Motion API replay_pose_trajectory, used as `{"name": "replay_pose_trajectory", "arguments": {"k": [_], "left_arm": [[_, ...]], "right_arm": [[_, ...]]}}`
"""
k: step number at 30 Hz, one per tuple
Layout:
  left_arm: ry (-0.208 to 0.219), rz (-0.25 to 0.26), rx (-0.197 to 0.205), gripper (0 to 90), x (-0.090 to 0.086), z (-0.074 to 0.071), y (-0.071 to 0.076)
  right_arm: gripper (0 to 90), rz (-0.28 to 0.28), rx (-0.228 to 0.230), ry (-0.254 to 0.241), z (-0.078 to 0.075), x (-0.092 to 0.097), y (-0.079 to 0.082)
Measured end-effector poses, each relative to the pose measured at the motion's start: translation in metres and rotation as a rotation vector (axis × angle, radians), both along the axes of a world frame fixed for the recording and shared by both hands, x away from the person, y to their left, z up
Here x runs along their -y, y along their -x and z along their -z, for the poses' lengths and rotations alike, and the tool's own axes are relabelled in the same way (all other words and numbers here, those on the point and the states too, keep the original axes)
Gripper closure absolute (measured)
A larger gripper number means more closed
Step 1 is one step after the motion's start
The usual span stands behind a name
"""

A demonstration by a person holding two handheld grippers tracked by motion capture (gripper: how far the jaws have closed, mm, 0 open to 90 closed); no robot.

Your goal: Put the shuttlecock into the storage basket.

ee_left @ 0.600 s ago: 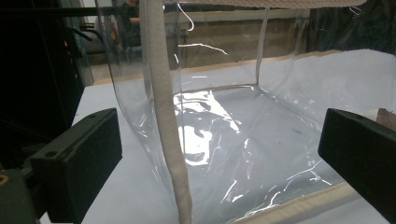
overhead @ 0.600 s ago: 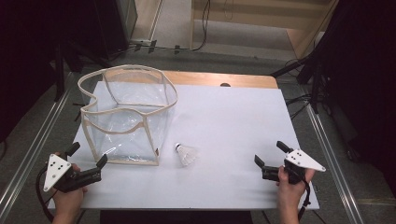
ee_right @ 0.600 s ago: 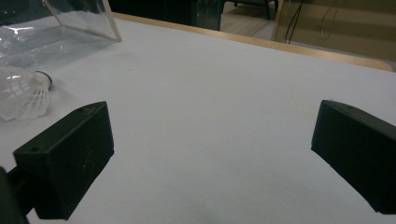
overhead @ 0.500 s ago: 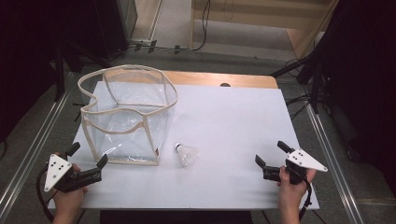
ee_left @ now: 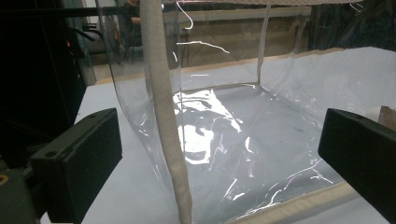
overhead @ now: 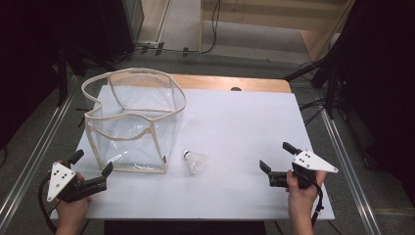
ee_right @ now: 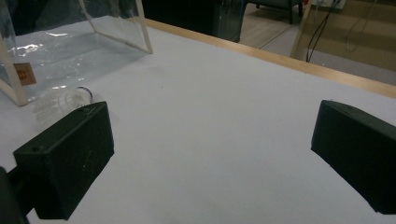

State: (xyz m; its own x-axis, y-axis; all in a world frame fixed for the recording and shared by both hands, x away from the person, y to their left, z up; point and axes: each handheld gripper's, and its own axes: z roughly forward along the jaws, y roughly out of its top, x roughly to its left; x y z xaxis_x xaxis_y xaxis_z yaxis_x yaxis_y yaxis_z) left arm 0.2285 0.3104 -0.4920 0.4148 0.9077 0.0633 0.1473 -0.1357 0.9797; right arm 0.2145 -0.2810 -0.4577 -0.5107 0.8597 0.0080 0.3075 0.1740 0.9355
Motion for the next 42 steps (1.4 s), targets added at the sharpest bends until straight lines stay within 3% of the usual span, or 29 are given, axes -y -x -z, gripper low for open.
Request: {"name": "replay_pose_trajectory", "arguments": {"k": [4, 12, 30, 31, 33, 37, 40, 42], "left_arm": [[-0.002, 0.000, 0.000, 0.3, 0.000, 0.000, 0.000], [0.001, -0.001, 0.000, 0.3, 0.000, 0.000, 0.000], [0.000, -0.002, -0.001, 0.3, 0.000, 0.000, 0.000], [-0.003, -0.001, -0.001, 0.3, 0.000, 0.000, 0.000], [-0.005, -0.001, -0.001, 0.3, 0.000, 0.000, 0.000], [-0.006, -0.001, -0.002, 0.3, 0.000, 0.000, 0.000], [-0.007, -0.001, -0.001, 0.3, 0.000, 0.000, 0.000], [-0.007, -0.001, -0.001, 0.3, 0.001, 0.000, 0.000]], "right_arm": [[0.0, -0.050, -0.004, 0.013, -0.007, -0.010, -0.007], [0.0, -0.093, -0.020, 0.026, -0.016, -0.027, -0.021], [0.0, -0.220, -0.061, 0.047, -0.026, -0.063, -0.045], [1.3, -0.235, -0.066, 0.047, -0.026, -0.064, -0.047], [14.6, -0.250, -0.057, 0.041, -0.027, -0.068, -0.048], [15.9, -0.267, -0.062, 0.047, -0.028, -0.075, -0.052], [31.4, -0.290, -0.066, 0.041, -0.029, -0.080, -0.054], [32.1, -0.302, -0.066, 0.043, -0.030, -0.084, -0.055]]}}
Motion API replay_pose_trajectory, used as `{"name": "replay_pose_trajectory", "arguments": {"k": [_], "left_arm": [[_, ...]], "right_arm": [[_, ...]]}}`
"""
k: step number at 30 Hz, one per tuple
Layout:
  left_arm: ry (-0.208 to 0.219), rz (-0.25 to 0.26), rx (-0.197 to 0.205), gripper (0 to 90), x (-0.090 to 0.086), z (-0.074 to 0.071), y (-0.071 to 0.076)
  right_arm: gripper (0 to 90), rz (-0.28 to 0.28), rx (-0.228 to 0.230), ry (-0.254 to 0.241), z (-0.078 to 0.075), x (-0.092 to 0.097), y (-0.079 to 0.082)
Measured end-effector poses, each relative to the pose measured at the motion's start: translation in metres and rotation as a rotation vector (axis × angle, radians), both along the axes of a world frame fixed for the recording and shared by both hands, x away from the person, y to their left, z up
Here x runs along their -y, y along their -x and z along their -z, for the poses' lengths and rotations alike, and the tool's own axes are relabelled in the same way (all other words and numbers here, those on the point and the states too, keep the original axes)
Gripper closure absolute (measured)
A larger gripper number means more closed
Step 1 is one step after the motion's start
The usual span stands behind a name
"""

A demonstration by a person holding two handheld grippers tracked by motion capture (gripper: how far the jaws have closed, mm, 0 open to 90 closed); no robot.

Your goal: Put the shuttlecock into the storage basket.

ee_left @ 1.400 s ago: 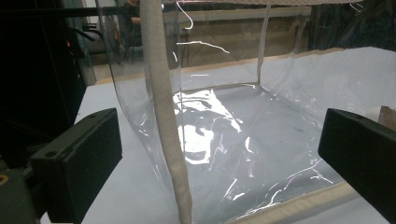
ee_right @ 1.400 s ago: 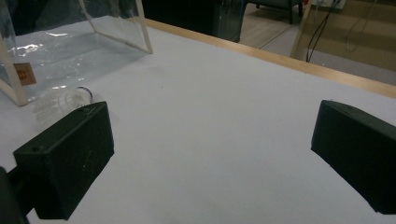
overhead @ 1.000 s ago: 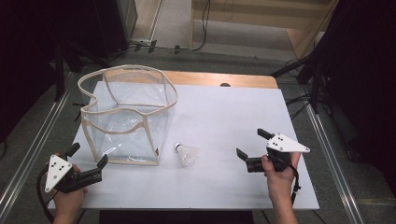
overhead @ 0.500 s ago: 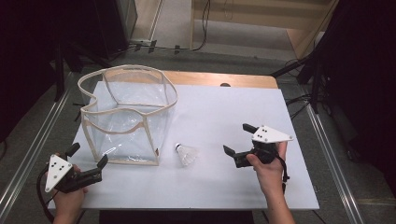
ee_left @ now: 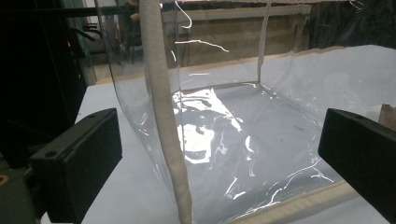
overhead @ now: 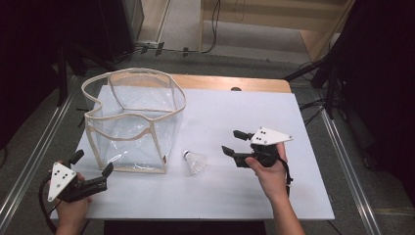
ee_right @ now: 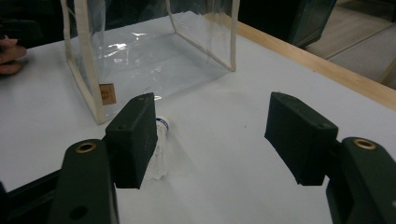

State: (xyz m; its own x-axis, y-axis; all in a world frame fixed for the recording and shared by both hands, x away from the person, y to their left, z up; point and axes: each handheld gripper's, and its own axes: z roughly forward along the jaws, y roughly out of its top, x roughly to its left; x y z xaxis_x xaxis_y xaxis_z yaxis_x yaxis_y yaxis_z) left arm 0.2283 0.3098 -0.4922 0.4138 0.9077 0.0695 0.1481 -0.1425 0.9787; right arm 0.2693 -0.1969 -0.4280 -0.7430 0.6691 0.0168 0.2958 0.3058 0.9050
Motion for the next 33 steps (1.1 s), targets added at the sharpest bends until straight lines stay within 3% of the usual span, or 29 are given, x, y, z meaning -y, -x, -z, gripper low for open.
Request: {"name": "replay_pose_trajectory", "arguments": {"k": [20, 23, 33], "left_arm": [[-0.001, 0.000, 0.000, 0.3, 0.000, 0.000, 0.000], [-0.002, 0.000, -0.001, 0.3, 0.000, 0.000, 0.000], [-0.005, -0.001, 0.002, 0.3, 0.001, 0.000, 0.000]], "right_arm": [[75.2, -0.086, -0.019, 0.070, -0.004, -0.045, -0.013], [84.9, -0.119, -0.050, 0.089, -0.002, -0.056, -0.018], [87.5, -0.196, -0.115, 0.136, 0.009, -0.090, -0.024]]}}
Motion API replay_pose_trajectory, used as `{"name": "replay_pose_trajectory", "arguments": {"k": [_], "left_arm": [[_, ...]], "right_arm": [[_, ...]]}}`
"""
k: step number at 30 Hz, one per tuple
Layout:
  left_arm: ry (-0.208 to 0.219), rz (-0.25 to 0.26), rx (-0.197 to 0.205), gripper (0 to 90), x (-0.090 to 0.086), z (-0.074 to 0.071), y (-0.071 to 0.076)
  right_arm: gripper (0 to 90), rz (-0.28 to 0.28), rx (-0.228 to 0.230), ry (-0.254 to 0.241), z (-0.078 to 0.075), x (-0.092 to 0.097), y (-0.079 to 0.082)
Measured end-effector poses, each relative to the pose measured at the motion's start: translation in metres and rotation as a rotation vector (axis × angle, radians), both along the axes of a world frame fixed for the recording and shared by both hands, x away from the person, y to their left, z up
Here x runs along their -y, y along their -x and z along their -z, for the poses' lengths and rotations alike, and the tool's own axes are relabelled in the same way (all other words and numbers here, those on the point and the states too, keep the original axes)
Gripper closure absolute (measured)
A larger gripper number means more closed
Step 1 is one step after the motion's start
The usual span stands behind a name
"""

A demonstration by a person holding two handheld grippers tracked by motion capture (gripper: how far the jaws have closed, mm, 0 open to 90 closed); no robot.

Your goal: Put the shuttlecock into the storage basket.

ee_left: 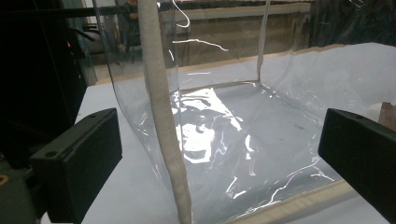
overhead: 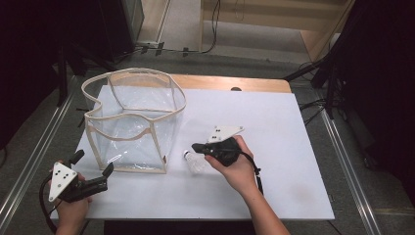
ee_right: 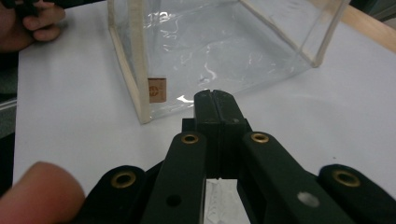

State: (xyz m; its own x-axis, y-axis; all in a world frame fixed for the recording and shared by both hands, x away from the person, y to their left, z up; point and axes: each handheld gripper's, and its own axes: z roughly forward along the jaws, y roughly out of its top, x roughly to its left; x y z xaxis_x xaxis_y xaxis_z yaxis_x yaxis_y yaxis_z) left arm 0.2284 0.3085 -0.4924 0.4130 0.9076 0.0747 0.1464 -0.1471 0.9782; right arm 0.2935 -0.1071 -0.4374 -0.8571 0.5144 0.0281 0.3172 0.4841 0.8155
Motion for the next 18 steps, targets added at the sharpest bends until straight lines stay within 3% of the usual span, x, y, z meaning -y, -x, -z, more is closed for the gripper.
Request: {"name": "replay_pose_trajectory", "arguments": {"k": [9, 17, 18], "left_arm": [[-0.001, 0.002, 0.000, 0.3, 0.000, 0.000, 0.000], [-0.002, 0.002, 0.000, 0.3, 0.000, 0.000, 0.000], [-0.003, 0.003, 0.000, 0.3, 0.000, 0.000, 0.000]], "right_arm": [[87.8, -0.033, -0.032, 0.023, 0.016, -0.026, 0.009], [87.9, -0.044, -0.076, 0.031, 0.037, -0.035, 0.022], [87.9, -0.038, -0.091, 0.027, 0.045, -0.036, 0.027]]}}
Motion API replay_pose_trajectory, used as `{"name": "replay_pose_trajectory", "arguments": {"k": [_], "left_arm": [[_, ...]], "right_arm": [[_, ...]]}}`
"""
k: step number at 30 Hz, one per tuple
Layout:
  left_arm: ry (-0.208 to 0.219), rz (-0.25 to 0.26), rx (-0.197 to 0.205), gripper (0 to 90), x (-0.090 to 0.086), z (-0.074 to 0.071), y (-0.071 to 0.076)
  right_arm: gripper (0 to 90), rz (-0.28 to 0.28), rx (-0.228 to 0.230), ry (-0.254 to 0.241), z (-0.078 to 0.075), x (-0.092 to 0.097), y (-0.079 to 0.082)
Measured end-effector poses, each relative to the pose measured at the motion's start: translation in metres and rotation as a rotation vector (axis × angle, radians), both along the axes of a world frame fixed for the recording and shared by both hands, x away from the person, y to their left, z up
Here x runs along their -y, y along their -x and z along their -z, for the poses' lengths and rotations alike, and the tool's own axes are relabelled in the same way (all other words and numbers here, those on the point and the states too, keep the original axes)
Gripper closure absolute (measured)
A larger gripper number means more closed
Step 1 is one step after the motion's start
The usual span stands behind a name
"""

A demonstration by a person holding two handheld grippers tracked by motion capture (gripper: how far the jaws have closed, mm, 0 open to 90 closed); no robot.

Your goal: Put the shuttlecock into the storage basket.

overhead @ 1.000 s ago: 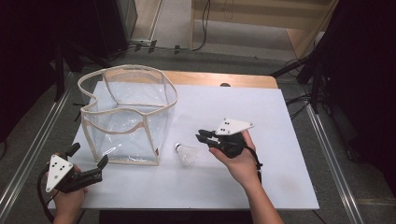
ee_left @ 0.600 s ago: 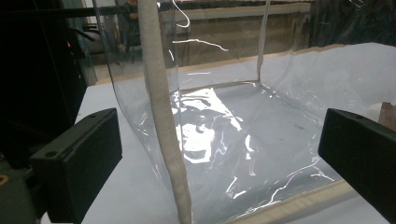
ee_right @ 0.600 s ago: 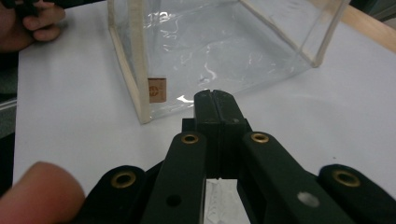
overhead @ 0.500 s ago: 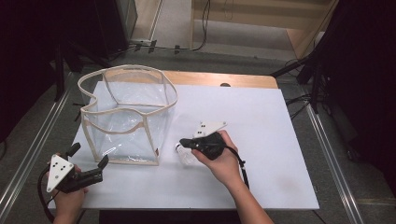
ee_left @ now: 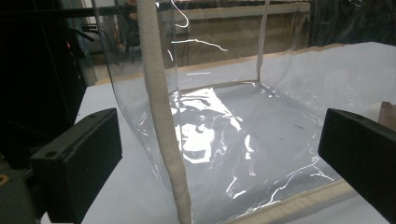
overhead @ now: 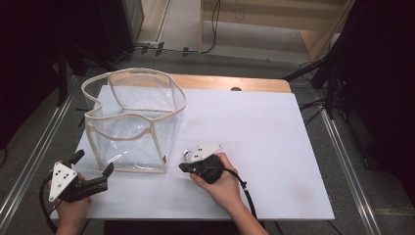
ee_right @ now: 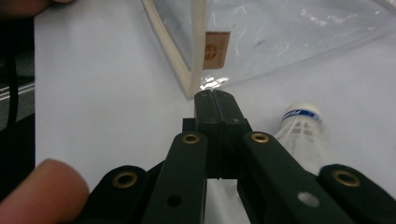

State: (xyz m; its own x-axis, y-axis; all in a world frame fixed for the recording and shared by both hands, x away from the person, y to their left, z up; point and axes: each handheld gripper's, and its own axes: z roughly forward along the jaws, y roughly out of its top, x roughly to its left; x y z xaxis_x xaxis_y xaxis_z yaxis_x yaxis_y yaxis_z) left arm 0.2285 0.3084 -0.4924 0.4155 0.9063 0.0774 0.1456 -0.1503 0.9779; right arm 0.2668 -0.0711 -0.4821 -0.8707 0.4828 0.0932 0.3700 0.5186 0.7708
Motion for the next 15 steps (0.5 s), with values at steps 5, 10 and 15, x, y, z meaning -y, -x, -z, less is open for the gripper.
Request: {"name": "replay_pose_trajectory", "arguments": {"k": [5, 10, 15], "left_arm": [[-0.001, -0.001, 0.000, 0.3, 0.000, 0.000, 0.000], [-0.001, -0.001, -0.001, 0.3, 0.000, 0.000, 0.000], [-0.001, -0.001, 0.000, 0.3, 0.000, 0.000, 0.000]], "right_arm": [[87.9, 0.012, -0.026, -0.007, 0.015, -0.001, 0.009], [87.9, 0.028, -0.028, 0.036, 0.026, -0.003, 0.016], [87.9, 0.057, -0.028, 0.044, 0.031, 0.001, 0.015]]}}
